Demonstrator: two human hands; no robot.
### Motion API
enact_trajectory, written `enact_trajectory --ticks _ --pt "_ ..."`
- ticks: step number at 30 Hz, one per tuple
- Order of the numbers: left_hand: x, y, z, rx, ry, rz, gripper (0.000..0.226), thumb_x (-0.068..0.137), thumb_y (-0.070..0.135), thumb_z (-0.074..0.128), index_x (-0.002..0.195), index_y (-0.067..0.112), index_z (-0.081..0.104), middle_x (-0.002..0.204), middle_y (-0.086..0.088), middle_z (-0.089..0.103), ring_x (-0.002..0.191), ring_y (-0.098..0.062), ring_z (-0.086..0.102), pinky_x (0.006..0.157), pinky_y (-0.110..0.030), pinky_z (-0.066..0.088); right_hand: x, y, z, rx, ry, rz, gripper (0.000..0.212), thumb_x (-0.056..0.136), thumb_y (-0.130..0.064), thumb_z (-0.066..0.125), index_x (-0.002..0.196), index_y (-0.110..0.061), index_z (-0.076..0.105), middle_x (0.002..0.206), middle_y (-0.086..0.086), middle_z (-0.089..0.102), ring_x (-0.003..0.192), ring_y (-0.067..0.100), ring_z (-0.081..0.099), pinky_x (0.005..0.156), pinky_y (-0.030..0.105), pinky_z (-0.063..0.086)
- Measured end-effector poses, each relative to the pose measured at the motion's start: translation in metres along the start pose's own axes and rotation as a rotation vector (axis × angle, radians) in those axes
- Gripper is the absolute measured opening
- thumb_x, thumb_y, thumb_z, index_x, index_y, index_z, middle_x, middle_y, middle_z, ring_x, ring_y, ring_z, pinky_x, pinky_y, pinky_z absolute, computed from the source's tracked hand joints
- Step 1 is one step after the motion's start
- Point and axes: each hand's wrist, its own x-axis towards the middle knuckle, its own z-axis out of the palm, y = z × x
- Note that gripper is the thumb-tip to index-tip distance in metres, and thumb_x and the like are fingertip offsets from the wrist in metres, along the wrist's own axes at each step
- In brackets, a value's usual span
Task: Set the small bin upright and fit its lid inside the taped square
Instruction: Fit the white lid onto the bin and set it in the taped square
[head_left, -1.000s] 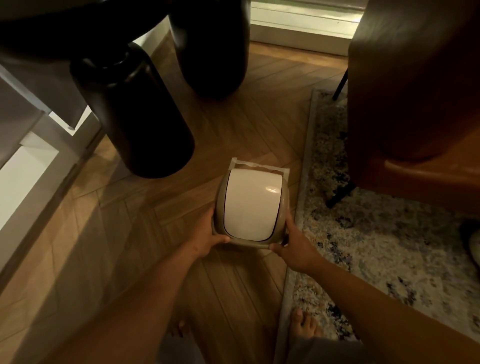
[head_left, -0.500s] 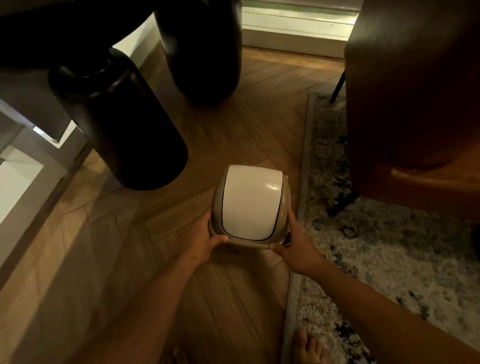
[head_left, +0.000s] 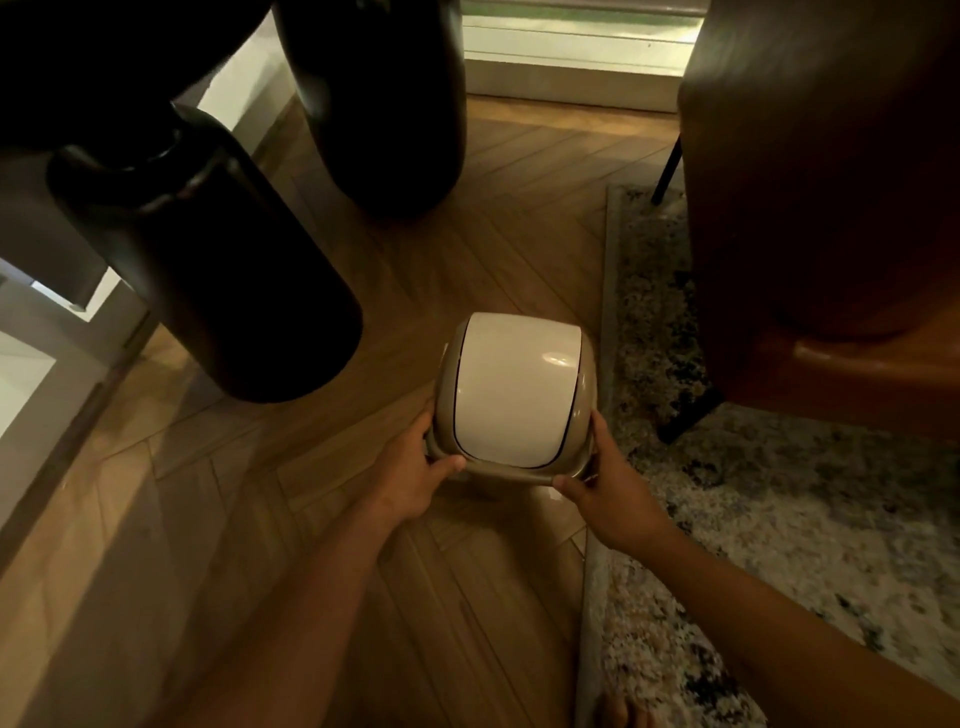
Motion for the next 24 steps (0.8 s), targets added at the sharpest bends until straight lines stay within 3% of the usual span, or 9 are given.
enact_trajectory --ticks 2,6,12,17,19,21,24 --pt "0.008 0.003 0.001 -0.026 -0.004 0.012 0.09 0.082 0.024 0.077 0.153 0.04 0.024 0.142 0.012 0.052 0.128 -0.01 0.052 0.107 -0.036 0.044 0.008 0.0 -0.005 0.025 -0.008 0.0 0.103 0.089 -0.012 0.073 0.159 -0.041 0.002 0.149 -0.011 0.049 0.133 0.01 0.05 0.108 0.038 0.045" --pt "0.028 0.009 0.002 0.004 0.031 0.053 0.087 0.082 0.024 0.078 0.152 0.037 0.028 0.142 0.008 0.054 0.129 -0.012 0.052 0.107 -0.04 0.044 0.025 0.0 -0.012 0.061 -0.031 -0.001 0.102 0.089 -0.01 0.073 0.158 -0.042 0.005 0.15 -0.011 0.048 0.132 0.009 0.051 0.108 0.041 0.047" --pt "0.046 0.01 0.011 -0.073 0.091 0.06 0.087 0.083 0.019 0.076 0.152 0.038 0.027 0.146 0.01 0.05 0.129 -0.007 0.05 0.104 -0.028 0.044 0.052 -0.001 -0.023 0.125 -0.082 0.027 0.107 0.089 -0.005 0.071 0.159 -0.039 -0.004 0.156 -0.006 0.041 0.139 0.012 0.043 0.112 0.048 0.041" --pt "0.061 0.014 0.013 -0.053 0.17 0.069 0.081 0.086 0.022 0.072 0.152 0.035 0.027 0.147 0.009 0.048 0.134 -0.008 0.044 0.111 -0.035 0.038 0.077 -0.001 -0.026 0.131 -0.08 0.047 0.108 0.089 -0.011 0.072 0.158 -0.041 -0.006 0.157 -0.007 0.04 0.137 0.013 0.046 0.11 0.046 0.044" --pt "0.069 0.017 0.01 -0.025 0.174 0.064 0.082 0.087 0.024 0.072 0.153 0.033 0.025 0.15 0.009 0.044 0.135 -0.007 0.041 0.111 -0.031 0.033 0.087 -0.005 -0.029 0.14 -0.089 0.058 0.108 0.09 -0.011 0.072 0.158 -0.04 -0.007 0.156 -0.006 0.041 0.135 0.016 0.049 0.103 0.042 0.05" --pt "0.078 0.021 0.005 0.003 0.168 0.056 0.081 0.087 0.025 0.071 0.154 0.03 0.026 0.152 0.006 0.043 0.138 -0.013 0.04 0.112 -0.034 0.033 0.096 -0.011 -0.031 0.135 -0.086 0.067 0.107 0.09 -0.01 0.071 0.157 -0.04 -0.008 0.155 -0.005 0.042 0.13 0.019 0.054 0.08 0.025 0.057" --pt "0.089 0.035 -0.001 0.065 0.174 0.071 0.079 0.087 0.022 0.072 0.154 0.024 0.03 0.152 0.0 0.044 0.138 -0.019 0.041 0.112 -0.034 0.033 0.108 -0.021 -0.034 0.106 -0.067 0.086 0.107 0.091 -0.008 0.07 0.158 -0.037 -0.008 0.152 0.004 0.046 0.113 0.024 0.065 0.054 0.013 0.05"
